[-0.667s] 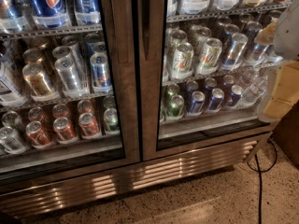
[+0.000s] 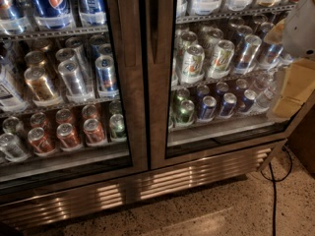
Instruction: Open left fridge door
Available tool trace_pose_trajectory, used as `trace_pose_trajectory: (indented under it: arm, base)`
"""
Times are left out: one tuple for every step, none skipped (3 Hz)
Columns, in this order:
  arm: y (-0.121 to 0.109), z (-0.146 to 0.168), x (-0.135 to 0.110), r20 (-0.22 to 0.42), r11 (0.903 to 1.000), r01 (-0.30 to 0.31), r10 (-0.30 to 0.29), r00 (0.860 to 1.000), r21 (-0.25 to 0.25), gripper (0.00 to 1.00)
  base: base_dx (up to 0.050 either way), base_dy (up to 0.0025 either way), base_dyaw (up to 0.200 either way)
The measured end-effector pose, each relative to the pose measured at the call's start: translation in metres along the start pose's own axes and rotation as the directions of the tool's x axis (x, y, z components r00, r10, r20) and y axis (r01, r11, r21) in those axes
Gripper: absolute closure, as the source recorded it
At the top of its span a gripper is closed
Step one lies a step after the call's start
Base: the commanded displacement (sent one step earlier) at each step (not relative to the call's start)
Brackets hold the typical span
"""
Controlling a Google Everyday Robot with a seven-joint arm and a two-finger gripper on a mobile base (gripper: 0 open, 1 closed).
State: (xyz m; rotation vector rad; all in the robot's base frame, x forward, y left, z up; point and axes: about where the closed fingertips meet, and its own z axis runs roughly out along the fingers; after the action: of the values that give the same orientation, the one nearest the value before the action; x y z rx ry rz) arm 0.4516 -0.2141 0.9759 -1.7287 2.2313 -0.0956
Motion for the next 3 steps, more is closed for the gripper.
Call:
trace_pose_trajectory:
  arm:
    - [-0.036,0.006,-0.011,-0.027,1.0,0.0,0.001,1.0,0.006,0.0]
    - [-0.077,-0.004,-0.031,-0.053,0.9988,0.02,-0.018,0.998,0.044,0.0]
    - [-0.086,-0.012,-0.041,-0.029,0.9965,0.027,-0.025,0.999,0.079,0.0]
  base:
    - [0.0,0.0,0.0]
    - [0.0,0.0,0.0]
    - [0.0,0.0,0.0]
